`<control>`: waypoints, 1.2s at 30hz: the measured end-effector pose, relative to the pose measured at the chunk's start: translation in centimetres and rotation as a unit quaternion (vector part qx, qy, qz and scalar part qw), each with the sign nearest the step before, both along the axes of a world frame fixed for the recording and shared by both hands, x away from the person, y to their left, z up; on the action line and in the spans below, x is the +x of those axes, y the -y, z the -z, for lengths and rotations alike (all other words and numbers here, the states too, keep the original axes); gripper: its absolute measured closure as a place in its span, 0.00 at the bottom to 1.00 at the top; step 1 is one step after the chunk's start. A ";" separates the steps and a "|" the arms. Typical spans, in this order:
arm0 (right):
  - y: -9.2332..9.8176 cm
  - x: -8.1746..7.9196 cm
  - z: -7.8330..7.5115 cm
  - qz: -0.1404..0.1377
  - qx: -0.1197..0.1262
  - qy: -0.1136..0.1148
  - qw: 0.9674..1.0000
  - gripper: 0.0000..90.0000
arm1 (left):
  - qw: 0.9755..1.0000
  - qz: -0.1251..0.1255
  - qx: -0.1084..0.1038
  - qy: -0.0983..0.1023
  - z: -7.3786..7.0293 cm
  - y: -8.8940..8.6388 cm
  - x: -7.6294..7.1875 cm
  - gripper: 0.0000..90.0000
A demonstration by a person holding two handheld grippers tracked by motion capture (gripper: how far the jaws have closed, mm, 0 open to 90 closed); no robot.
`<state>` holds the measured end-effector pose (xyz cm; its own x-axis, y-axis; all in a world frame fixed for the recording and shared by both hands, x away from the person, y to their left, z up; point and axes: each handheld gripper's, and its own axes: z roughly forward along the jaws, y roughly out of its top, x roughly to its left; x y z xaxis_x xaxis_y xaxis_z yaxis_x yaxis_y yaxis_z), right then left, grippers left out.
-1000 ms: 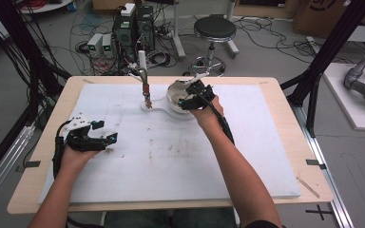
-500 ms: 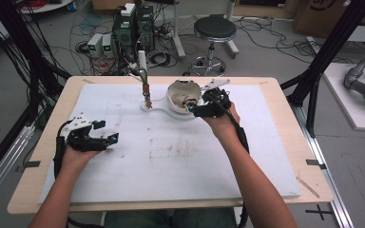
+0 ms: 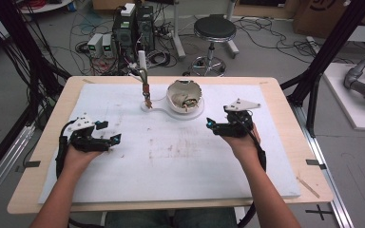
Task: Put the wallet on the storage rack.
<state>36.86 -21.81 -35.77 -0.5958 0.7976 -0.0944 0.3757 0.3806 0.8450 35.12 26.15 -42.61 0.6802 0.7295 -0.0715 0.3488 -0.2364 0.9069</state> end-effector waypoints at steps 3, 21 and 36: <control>1.0 -0.6 1.1 0.003 0.012 -0.002 1.000 0.24 | 1.000 0.001 -0.001 0.000 0.0 0.1 0.0 0.20; 4.2 -1.5 5.5 0.024 0.050 -0.024 0.998 0.20 | 1.000 0.001 -0.013 -0.003 0.3 0.2 0.4 0.20; 4.3 -1.6 5.5 0.022 0.048 -0.025 0.998 0.20 | 1.000 0.002 -0.008 -0.003 0.2 0.4 0.1 0.20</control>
<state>35.29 -26.10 -41.30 -0.5613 0.8275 0.0129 0.4337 0.2808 0.8562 35.24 25.74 -42.82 0.6823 0.7259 -0.0875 0.3532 -0.2225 0.9087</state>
